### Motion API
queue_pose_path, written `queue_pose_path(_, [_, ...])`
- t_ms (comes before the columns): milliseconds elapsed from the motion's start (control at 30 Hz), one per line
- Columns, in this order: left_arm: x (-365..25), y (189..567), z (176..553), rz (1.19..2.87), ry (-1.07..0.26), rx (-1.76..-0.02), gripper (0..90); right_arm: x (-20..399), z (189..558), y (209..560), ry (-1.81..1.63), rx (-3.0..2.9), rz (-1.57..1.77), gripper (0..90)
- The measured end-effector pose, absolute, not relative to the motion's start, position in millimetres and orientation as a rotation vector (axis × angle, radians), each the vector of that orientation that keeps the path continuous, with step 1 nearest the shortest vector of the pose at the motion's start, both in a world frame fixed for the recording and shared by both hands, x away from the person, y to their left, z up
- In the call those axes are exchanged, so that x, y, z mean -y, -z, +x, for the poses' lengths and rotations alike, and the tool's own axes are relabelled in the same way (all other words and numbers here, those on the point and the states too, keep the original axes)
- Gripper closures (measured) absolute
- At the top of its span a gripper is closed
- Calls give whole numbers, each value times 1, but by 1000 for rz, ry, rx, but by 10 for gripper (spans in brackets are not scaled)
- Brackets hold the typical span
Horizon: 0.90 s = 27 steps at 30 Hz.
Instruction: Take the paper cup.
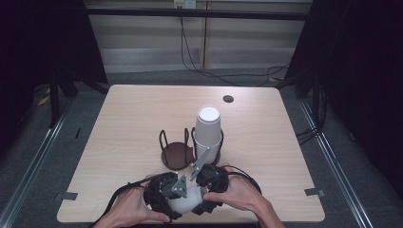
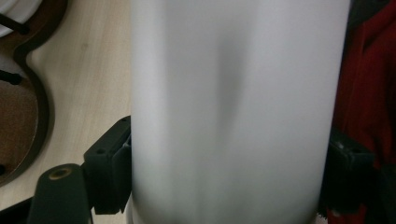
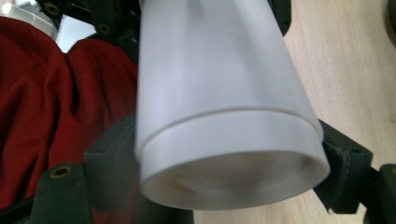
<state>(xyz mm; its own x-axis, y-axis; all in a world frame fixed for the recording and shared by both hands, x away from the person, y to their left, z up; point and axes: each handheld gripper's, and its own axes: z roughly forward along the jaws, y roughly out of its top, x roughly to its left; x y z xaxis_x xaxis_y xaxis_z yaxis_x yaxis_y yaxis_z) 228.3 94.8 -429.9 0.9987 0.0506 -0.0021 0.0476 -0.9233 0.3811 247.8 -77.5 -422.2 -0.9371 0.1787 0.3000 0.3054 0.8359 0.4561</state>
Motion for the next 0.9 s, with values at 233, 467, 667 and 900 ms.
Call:
queue_pose_path(233, [-95,428,228,2744,-1,-47,201,77,248,424,756,2758,-382,238])
queue_pose_path(467, [-96,430,229,2745,23,-39,185,76,249,425,744,2730,-394,255])
queue_pose_path(667, [-99,430,231,2691,34,-47,148,77,250,425,758,2722,-406,252])
queue_pose_path(900, [-103,431,234,2646,62,-54,123,78,251,425,754,2718,-415,250])
